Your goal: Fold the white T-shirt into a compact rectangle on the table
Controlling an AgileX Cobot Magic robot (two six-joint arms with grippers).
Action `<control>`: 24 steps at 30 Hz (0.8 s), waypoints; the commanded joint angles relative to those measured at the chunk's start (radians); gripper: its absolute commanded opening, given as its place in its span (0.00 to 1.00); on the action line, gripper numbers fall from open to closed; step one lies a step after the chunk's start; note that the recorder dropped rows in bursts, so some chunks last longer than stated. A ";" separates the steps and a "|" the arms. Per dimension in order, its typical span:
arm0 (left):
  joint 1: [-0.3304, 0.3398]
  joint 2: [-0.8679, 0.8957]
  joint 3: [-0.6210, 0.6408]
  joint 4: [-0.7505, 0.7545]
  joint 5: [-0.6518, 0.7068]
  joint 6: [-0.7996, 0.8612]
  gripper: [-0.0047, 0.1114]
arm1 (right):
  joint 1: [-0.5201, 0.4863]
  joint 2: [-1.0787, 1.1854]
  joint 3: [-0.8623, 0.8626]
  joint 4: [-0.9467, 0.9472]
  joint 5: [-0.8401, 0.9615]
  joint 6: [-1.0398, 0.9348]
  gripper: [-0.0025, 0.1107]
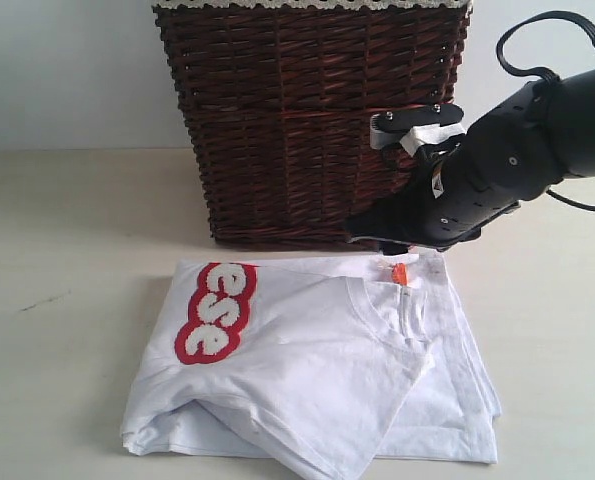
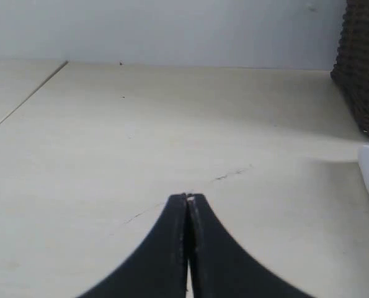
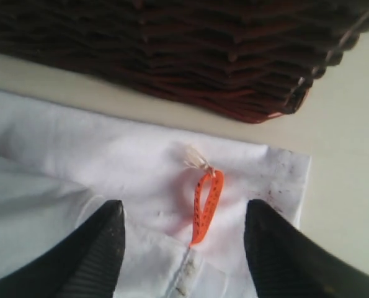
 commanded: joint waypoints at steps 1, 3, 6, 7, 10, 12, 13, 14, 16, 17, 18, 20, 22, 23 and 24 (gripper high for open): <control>-0.001 -0.006 -0.002 -0.005 0.001 0.003 0.04 | -0.005 -0.010 -0.001 -0.001 -0.080 0.003 0.52; -0.001 -0.006 -0.002 -0.005 0.002 0.005 0.04 | -0.005 -0.010 -0.001 -0.004 -0.091 0.001 0.52; -0.001 -0.006 -0.002 -0.005 0.002 0.005 0.04 | -0.005 -0.010 -0.001 -0.010 -0.119 0.001 0.52; -0.001 -0.006 -0.002 -0.005 0.002 0.005 0.04 | -0.005 -0.010 -0.001 -0.010 -0.122 0.001 0.52; -0.001 -0.006 -0.002 -0.005 0.002 0.005 0.04 | -0.005 -0.010 -0.001 -0.007 -0.139 0.003 0.52; -0.001 -0.006 -0.002 -0.005 0.002 0.005 0.04 | -0.005 -0.010 -0.001 -0.006 -0.139 0.010 0.52; -0.001 -0.006 -0.002 -0.005 0.002 0.005 0.04 | -0.005 -0.010 -0.001 -0.003 -0.135 0.025 0.52; -0.001 -0.006 -0.002 -0.005 0.002 0.005 0.04 | -0.005 -0.010 -0.001 -0.003 -0.132 0.044 0.52; -0.001 -0.006 -0.002 -0.005 0.002 0.005 0.04 | -0.005 -0.010 -0.001 -0.007 -0.132 0.053 0.52; -0.001 -0.006 -0.002 -0.005 0.002 0.005 0.04 | -0.005 -0.010 -0.001 -0.007 -0.128 0.053 0.52; -0.001 -0.006 -0.002 -0.005 0.002 0.005 0.04 | -0.005 -0.010 -0.001 -0.007 -0.112 0.050 0.52; -0.001 -0.006 -0.002 -0.005 0.002 0.005 0.04 | -0.005 -0.010 -0.001 -0.007 -0.074 0.046 0.52; -0.001 -0.006 -0.002 -0.005 0.002 0.005 0.04 | -0.005 -0.010 -0.001 -0.007 -0.006 0.046 0.52; -0.001 -0.006 -0.002 -0.005 0.002 0.005 0.04 | -0.005 -0.010 -0.001 -0.009 0.031 0.046 0.52; -0.001 -0.006 -0.002 -0.005 0.002 0.005 0.04 | -0.005 -0.010 -0.001 -0.010 0.068 0.035 0.52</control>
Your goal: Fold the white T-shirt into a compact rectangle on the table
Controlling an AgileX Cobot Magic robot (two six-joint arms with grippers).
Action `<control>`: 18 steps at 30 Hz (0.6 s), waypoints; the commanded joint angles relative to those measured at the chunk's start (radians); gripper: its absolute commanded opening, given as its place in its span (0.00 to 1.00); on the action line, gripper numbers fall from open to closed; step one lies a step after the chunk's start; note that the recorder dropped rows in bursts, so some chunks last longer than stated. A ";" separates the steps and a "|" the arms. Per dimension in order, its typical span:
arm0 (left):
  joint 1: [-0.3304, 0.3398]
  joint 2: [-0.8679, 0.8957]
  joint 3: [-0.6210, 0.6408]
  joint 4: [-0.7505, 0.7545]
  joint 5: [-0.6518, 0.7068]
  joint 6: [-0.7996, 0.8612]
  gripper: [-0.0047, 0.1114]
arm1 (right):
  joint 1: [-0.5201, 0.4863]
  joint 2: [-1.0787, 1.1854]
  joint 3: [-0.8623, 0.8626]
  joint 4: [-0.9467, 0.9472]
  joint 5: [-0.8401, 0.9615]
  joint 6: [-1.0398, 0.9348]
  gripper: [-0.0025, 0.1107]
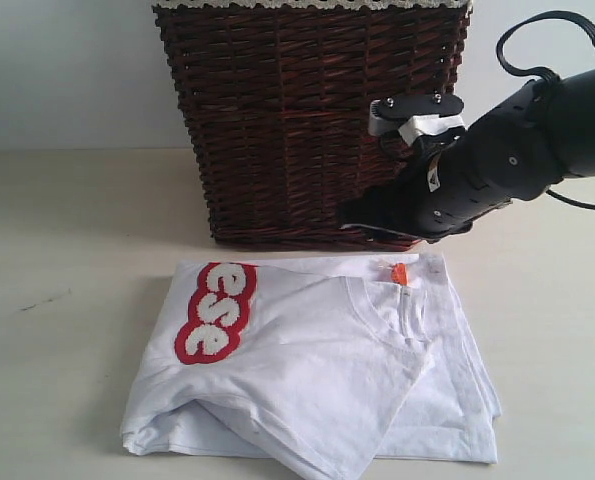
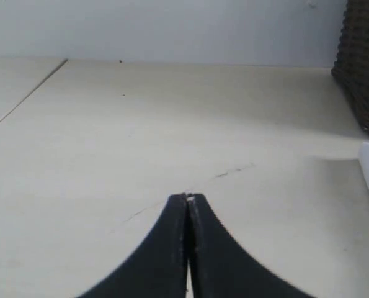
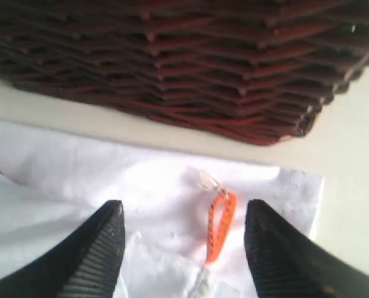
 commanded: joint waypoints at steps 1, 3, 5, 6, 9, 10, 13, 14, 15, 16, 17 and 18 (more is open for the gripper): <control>-0.001 -0.006 -0.002 -0.005 -0.005 0.001 0.04 | -0.005 -0.010 -0.001 -0.011 0.154 -0.026 0.52; -0.001 -0.006 -0.002 -0.005 -0.005 0.001 0.04 | -0.005 -0.010 -0.001 -0.011 0.231 -0.035 0.52; -0.001 -0.006 -0.002 -0.005 -0.005 0.001 0.04 | -0.005 -0.010 0.005 0.007 0.271 -0.035 0.52; -0.001 -0.006 -0.002 -0.005 -0.005 0.001 0.04 | -0.005 -0.010 0.012 0.039 0.276 -0.035 0.52; -0.001 -0.006 -0.002 -0.005 -0.005 0.001 0.04 | -0.005 -0.006 0.037 0.095 0.250 -0.064 0.52; -0.001 -0.006 -0.002 -0.005 -0.005 0.001 0.04 | -0.005 -0.001 0.042 0.102 0.243 -0.070 0.52; -0.001 -0.006 -0.002 -0.005 -0.005 0.001 0.04 | -0.005 0.026 0.044 0.109 0.254 -0.077 0.52; -0.001 -0.006 -0.002 -0.005 -0.005 0.001 0.04 | -0.005 0.034 0.044 0.118 0.254 -0.084 0.52; -0.001 -0.006 -0.002 -0.005 -0.005 0.001 0.04 | -0.005 0.049 0.044 0.131 0.241 -0.107 0.52; -0.001 -0.006 -0.002 -0.005 -0.005 0.001 0.04 | -0.005 0.058 0.044 0.137 0.231 -0.123 0.52; -0.001 -0.006 -0.002 -0.005 -0.005 0.001 0.04 | -0.005 0.069 0.044 0.148 0.223 -0.132 0.52; -0.001 -0.006 -0.002 -0.005 -0.005 0.001 0.04 | -0.005 0.085 0.044 0.158 0.215 -0.133 0.54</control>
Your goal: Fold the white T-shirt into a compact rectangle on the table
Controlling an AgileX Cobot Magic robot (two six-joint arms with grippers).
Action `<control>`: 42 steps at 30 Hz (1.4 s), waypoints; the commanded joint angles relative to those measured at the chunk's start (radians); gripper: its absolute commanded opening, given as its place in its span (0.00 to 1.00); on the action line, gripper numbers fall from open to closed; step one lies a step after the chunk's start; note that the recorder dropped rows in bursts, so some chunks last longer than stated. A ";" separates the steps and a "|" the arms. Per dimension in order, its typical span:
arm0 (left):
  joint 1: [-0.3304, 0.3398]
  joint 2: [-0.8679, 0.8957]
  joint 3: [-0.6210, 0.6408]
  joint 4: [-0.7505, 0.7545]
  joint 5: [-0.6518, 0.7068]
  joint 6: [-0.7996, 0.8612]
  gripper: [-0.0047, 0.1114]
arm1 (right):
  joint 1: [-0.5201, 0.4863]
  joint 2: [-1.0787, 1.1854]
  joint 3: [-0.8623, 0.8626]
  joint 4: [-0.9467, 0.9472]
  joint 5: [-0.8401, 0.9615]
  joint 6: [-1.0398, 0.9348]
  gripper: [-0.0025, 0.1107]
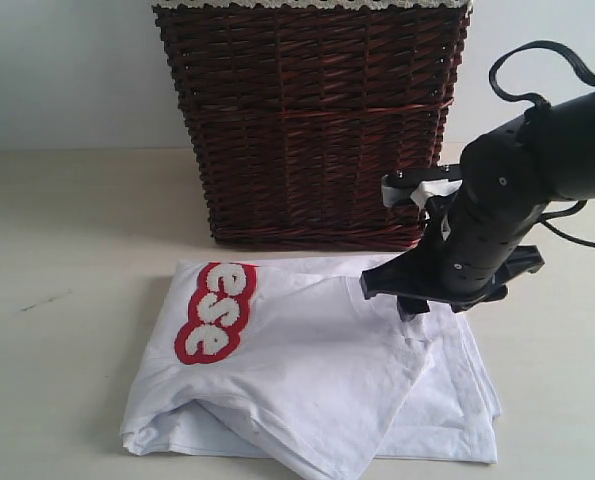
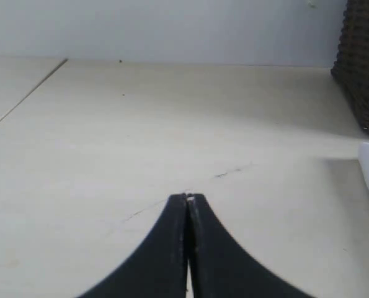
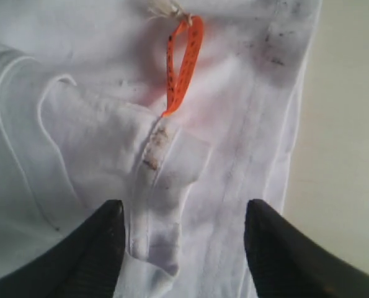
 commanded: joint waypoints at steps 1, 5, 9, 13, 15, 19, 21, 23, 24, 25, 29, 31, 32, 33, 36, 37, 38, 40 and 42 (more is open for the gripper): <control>-0.001 -0.006 -0.002 -0.005 -0.007 0.001 0.04 | -0.005 0.049 0.005 0.039 -0.039 -0.041 0.56; -0.001 -0.006 -0.002 -0.005 -0.007 0.001 0.04 | -0.005 0.091 0.005 0.085 -0.109 -0.091 0.66; -0.001 -0.006 -0.002 -0.005 -0.007 0.001 0.04 | -0.003 0.101 -0.004 0.222 -0.138 -0.205 0.66; -0.001 -0.006 -0.002 -0.005 -0.007 0.001 0.04 | -0.001 0.096 -0.028 0.377 -0.142 -0.358 0.62; -0.001 -0.006 -0.002 -0.005 -0.007 0.001 0.04 | -0.001 0.104 -0.027 0.418 -0.158 -0.398 0.58; -0.001 -0.006 -0.002 -0.005 -0.007 0.001 0.04 | -0.001 0.159 -0.027 0.420 -0.155 -0.398 0.43; -0.001 -0.006 -0.002 -0.005 -0.007 0.001 0.04 | -0.001 0.184 -0.027 0.420 -0.154 -0.421 0.30; -0.001 -0.006 -0.002 -0.005 -0.007 0.001 0.04 | -0.001 0.193 -0.027 0.420 -0.152 -0.452 0.15; -0.001 -0.006 -0.002 -0.005 -0.007 0.001 0.04 | -0.001 0.193 -0.027 0.420 -0.143 -0.466 0.06; -0.001 -0.006 -0.002 -0.005 -0.007 0.001 0.04 | -0.001 0.188 -0.028 0.420 -0.135 -0.479 0.02; -0.001 -0.006 -0.002 -0.005 -0.007 0.001 0.04 | -0.001 0.132 -0.051 0.411 -0.065 -0.487 0.02; -0.001 -0.006 -0.002 -0.005 -0.007 0.001 0.04 | -0.001 0.090 -0.082 0.403 -0.011 -0.487 0.02; -0.001 -0.006 -0.002 -0.005 -0.007 0.001 0.04 | -0.001 0.061 -0.096 0.403 0.013 -0.487 0.02; -0.001 -0.006 -0.002 -0.005 -0.007 0.001 0.04 | -0.001 0.032 -0.119 0.403 0.035 -0.487 0.02; -0.001 -0.006 -0.002 -0.005 -0.007 0.001 0.04 | -0.001 -0.049 -0.185 0.352 0.111 -0.456 0.02; -0.001 -0.006 -0.002 -0.005 -0.007 0.001 0.04 | -0.001 -0.074 -0.213 0.307 0.155 -0.421 0.02; -0.001 -0.006 -0.002 -0.005 -0.007 0.001 0.04 | -0.001 -0.095 -0.238 0.269 0.196 -0.390 0.02; -0.001 -0.006 -0.002 -0.005 -0.007 0.001 0.04 | -0.001 -0.128 -0.292 0.136 0.285 -0.293 0.02; -0.001 -0.006 -0.002 -0.005 -0.007 0.001 0.04 | -0.001 -0.147 -0.332 -0.019 0.361 -0.185 0.02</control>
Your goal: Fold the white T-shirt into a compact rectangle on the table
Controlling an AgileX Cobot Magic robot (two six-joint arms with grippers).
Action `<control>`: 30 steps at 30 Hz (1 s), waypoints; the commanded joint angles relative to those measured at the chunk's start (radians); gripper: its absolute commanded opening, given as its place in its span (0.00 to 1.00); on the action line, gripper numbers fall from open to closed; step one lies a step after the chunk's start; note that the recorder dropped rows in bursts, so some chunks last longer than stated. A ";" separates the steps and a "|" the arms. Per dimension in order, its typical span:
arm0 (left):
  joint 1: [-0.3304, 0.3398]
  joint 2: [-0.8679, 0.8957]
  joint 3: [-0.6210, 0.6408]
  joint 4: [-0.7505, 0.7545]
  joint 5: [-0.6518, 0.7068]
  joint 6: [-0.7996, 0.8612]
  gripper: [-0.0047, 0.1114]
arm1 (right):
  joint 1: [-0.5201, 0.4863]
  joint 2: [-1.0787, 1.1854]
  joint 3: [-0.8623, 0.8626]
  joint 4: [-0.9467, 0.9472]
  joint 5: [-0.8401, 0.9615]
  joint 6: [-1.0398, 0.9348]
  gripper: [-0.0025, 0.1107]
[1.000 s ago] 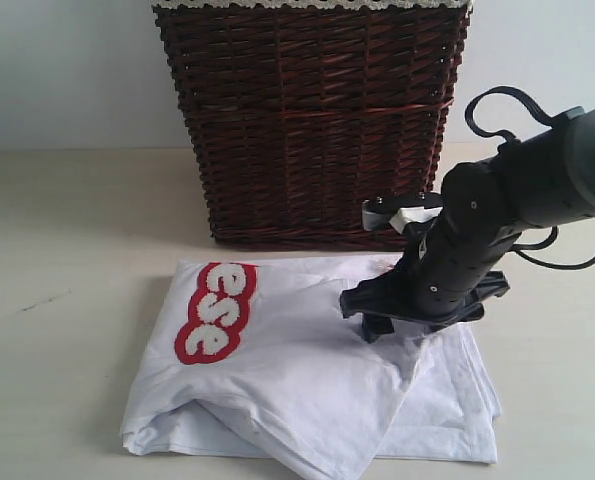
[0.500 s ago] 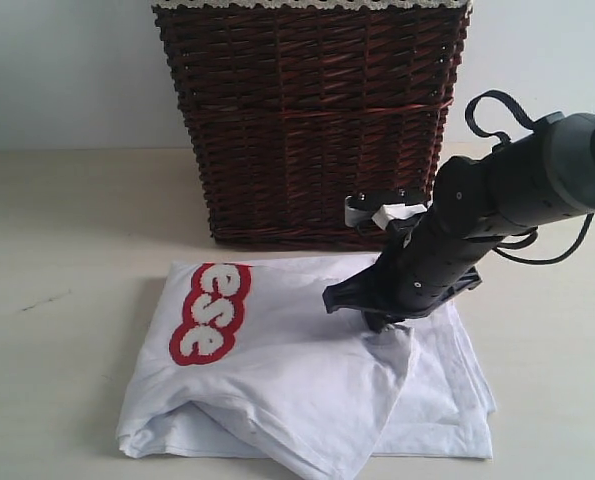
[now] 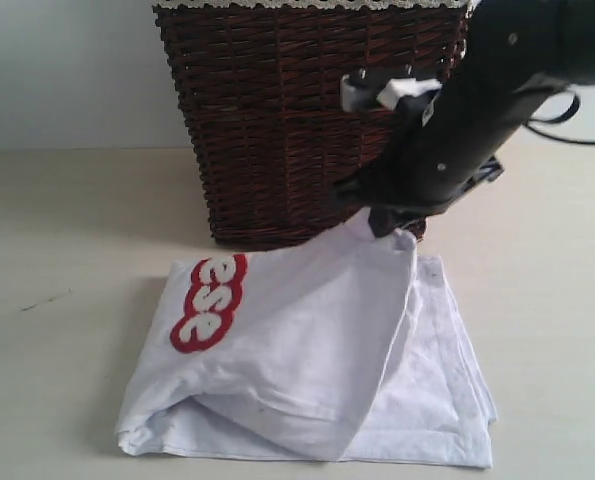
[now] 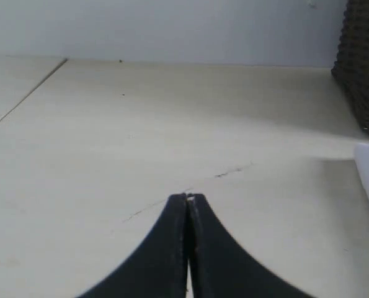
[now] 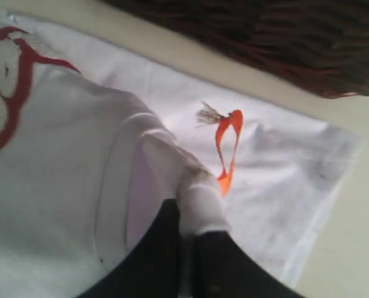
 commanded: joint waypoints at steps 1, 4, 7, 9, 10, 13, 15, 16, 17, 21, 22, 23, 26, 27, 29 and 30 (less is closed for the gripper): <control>-0.001 -0.006 -0.002 -0.005 -0.007 0.001 0.04 | 0.000 -0.058 -0.089 -0.333 0.200 0.221 0.02; -0.001 -0.006 -0.002 -0.005 -0.007 0.001 0.04 | 0.000 -0.060 -0.108 -0.505 0.322 0.362 0.02; -0.001 -0.006 -0.002 -0.005 -0.007 0.001 0.04 | 0.000 -0.041 -0.108 -0.601 0.383 0.450 0.02; -0.001 -0.006 -0.002 -0.005 -0.007 0.001 0.04 | 0.000 -0.017 -0.108 -0.636 0.406 0.457 0.02; -0.001 -0.006 -0.002 -0.005 -0.007 0.001 0.04 | 0.000 0.001 -0.106 -0.646 0.421 0.457 0.02; -0.001 -0.006 -0.002 -0.005 -0.007 0.001 0.04 | 0.000 0.064 -0.105 -0.686 0.436 0.457 0.02; -0.001 -0.006 -0.002 -0.005 -0.007 0.001 0.04 | -0.002 0.105 -0.105 -0.732 0.436 0.455 0.02; -0.001 -0.006 -0.002 -0.005 -0.007 0.001 0.04 | -0.003 0.127 -0.105 -0.760 0.436 0.457 0.03; -0.001 -0.006 -0.002 -0.005 -0.007 0.001 0.04 | -0.006 0.145 -0.102 -0.773 0.436 0.457 0.05; -0.001 -0.006 -0.002 -0.005 -0.007 0.001 0.04 | -0.014 0.193 -0.102 -0.823 0.436 0.523 0.14; -0.001 -0.006 -0.002 -0.005 -0.007 0.001 0.04 | -0.014 0.200 -0.102 -0.835 0.436 0.525 0.18; -0.001 -0.006 -0.002 -0.005 -0.007 0.001 0.04 | -0.014 0.201 -0.102 -0.847 0.436 0.527 0.23; -0.001 -0.006 -0.002 -0.005 -0.007 0.001 0.04 | -0.014 0.197 -0.102 -0.855 0.436 0.542 0.41; -0.001 -0.006 -0.002 -0.005 -0.007 0.001 0.04 | -0.014 0.195 -0.102 -0.855 0.436 0.542 0.46; -0.001 -0.006 -0.002 -0.005 -0.007 0.001 0.04 | -0.014 0.192 -0.105 -0.846 0.436 0.542 0.50; -0.001 -0.006 -0.002 -0.005 -0.007 0.001 0.04 | -0.011 0.191 -0.108 -0.843 0.436 0.542 0.50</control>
